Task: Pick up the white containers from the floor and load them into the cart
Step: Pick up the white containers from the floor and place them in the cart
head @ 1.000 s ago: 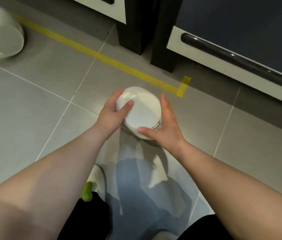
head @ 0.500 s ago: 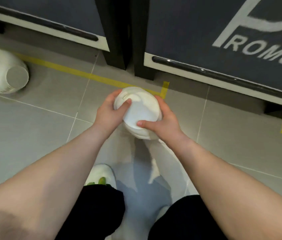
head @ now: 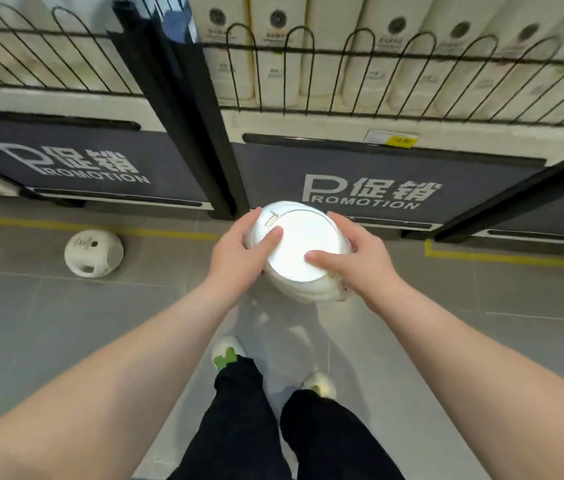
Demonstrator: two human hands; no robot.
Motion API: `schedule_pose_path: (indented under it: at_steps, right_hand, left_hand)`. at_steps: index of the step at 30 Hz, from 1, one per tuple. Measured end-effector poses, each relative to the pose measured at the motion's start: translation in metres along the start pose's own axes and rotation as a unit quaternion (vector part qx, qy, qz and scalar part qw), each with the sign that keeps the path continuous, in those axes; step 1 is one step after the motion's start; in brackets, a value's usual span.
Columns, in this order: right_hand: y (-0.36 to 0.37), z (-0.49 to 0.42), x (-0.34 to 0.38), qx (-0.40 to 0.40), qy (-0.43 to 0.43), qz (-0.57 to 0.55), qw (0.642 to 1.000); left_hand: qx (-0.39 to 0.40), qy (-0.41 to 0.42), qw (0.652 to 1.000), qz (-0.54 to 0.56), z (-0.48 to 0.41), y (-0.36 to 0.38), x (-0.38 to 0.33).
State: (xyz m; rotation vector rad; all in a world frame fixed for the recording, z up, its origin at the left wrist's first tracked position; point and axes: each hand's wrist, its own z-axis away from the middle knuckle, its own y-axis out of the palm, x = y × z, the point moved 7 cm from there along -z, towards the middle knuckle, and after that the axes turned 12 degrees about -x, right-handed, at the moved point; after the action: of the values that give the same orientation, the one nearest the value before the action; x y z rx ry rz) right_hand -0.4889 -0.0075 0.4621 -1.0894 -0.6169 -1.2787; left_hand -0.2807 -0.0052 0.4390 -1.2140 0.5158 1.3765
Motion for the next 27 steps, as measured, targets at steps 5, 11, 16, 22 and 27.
schedule_pose_path:
  at_steps: [5,11,16,22,27]
  right_hand:
    - [-0.098,0.056,0.031,-0.061,-0.018,-0.033,0.997]
    - [-0.206,0.091,0.03,-0.163,-0.014,-0.077,0.983]
    - [-0.293,0.105,0.017,-0.268,0.004,-0.113,0.957]
    - [-0.396,0.115,0.001,-0.426,0.032,-0.155,0.891]
    - [-0.47,0.149,-0.017,-0.551,0.06,-0.19,0.811]
  left_hand:
    - [0.057,0.074,0.995,-0.045,0.063,0.04,-0.078]
    - [0.153,0.158,0.973,-0.074,0.107,0.13,-0.142]
    - [0.258,0.194,0.944,-0.074,0.135,0.223,-0.187]
    - [0.4,0.248,0.875,-0.112,0.179,0.358,-0.249]
    - [0.519,0.302,0.787,-0.143,0.244,0.467,-0.29]
